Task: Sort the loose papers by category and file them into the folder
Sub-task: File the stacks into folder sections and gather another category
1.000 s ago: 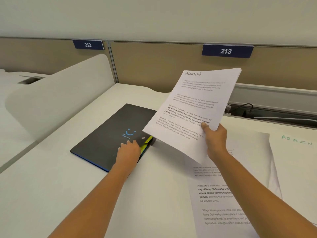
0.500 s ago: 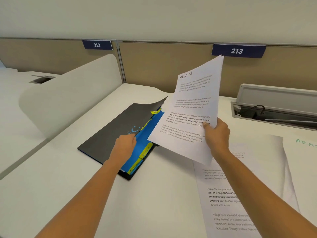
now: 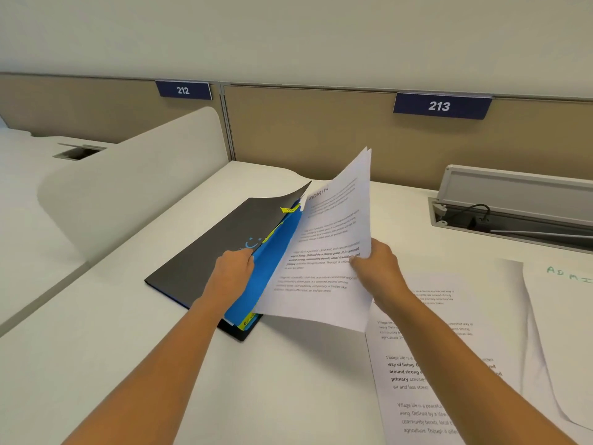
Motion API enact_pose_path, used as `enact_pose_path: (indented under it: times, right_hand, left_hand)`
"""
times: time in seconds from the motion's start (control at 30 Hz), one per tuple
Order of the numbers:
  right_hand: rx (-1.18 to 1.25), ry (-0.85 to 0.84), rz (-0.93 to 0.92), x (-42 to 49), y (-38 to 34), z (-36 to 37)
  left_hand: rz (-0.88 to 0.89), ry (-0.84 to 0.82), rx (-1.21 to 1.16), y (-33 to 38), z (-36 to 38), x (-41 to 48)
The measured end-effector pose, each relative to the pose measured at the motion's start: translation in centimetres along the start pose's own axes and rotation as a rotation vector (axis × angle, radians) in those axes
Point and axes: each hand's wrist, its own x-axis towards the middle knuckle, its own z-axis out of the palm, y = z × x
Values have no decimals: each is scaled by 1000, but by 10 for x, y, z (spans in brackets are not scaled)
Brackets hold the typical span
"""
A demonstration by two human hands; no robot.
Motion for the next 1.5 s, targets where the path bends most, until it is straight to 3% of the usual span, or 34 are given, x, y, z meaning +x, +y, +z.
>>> enact_pose_path:
  times: [0.3,0.63,1.17,1.33,1.5]
  right_hand:
    - [274,-71,180,-2,9,15]
    - [242,-181,99,-8,4,18]
    - [254,36,87,12,7,42]
    - [312,-246,87,4,16,68]
    - [291,-215,31,10,21,54]
  left_hand:
    - [-47,-9,-22,2,-14,6]
    - [-42,-14,-69,9,-25,16]
    - [-19,-45,-153,7,-35,13]
    - [-15,-52,-155,11,-34,13]
    - [-17,-41,-156,13,-34,9]
